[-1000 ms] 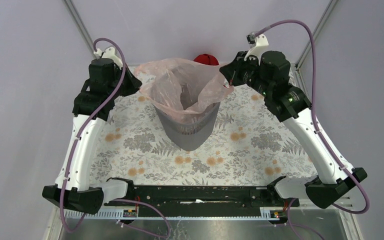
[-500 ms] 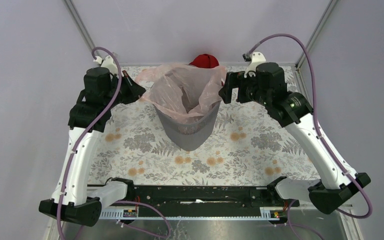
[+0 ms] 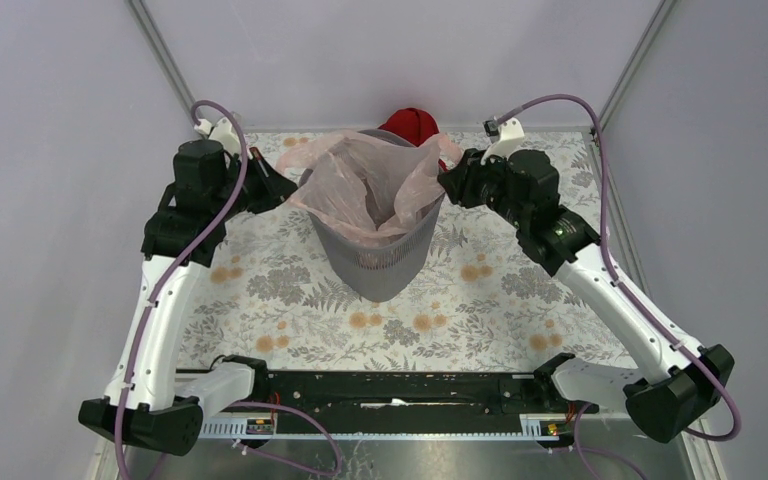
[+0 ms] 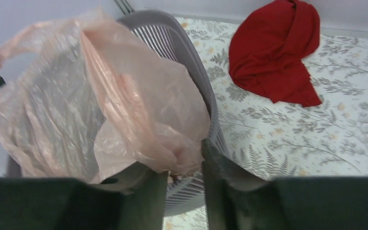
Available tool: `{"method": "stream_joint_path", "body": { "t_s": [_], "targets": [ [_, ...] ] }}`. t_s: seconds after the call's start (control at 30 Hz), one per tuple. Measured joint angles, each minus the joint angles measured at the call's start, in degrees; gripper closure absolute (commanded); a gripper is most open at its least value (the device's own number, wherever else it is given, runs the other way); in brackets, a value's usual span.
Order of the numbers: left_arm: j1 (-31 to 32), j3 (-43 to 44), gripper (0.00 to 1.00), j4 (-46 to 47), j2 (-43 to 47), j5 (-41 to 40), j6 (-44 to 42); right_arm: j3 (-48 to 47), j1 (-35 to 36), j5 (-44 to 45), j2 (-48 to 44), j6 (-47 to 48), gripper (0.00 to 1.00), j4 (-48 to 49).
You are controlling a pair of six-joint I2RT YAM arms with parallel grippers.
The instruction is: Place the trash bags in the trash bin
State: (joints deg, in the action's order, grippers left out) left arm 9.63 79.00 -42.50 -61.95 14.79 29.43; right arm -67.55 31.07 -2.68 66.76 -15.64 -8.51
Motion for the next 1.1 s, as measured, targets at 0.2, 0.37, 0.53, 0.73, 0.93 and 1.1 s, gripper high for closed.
{"method": "stream_joint_path", "body": {
  "t_s": [0.2, 0.37, 0.53, 0.73, 0.93, 1.1],
  "targets": [
    [0.0, 0.0, 1.0, 0.1, 0.9, -0.2, -0.3, -2.8, 0.0, -1.0, 1.3, -3.5, 1.0, -0.7],
    [0.0, 1.2, 1.0, -1.6, 1.0, -2.1, -1.7, -13.2, 0.0, -1.0, 2.1, -8.2, 1.0, -13.0],
    [0.0, 2.4, 1.0, -2.8, 1.7, -7.3, -4.0, -18.0, 0.0, -1.7, -0.2, -12.6, 1.0, -23.1],
    [0.0, 0.1, 1.0, -2.9, 4.4, -11.3, -4.9, -13.9, 0.0, -3.0, -4.9, -15.6, 1.0, -30.1],
    [0.0, -2.3, 1.0, -3.5, 4.4, -13.5, -5.4, -8.0, 0.0, -3.0, -8.9, -17.1, 1.0, -35.0],
    [0.0, -4.0, 1.0, -4.4, 5.4, -14.4, -5.3, -6.4, 0.0, -3.0, -10.8, -17.3, 1.0, -36.2]
  ]
}}
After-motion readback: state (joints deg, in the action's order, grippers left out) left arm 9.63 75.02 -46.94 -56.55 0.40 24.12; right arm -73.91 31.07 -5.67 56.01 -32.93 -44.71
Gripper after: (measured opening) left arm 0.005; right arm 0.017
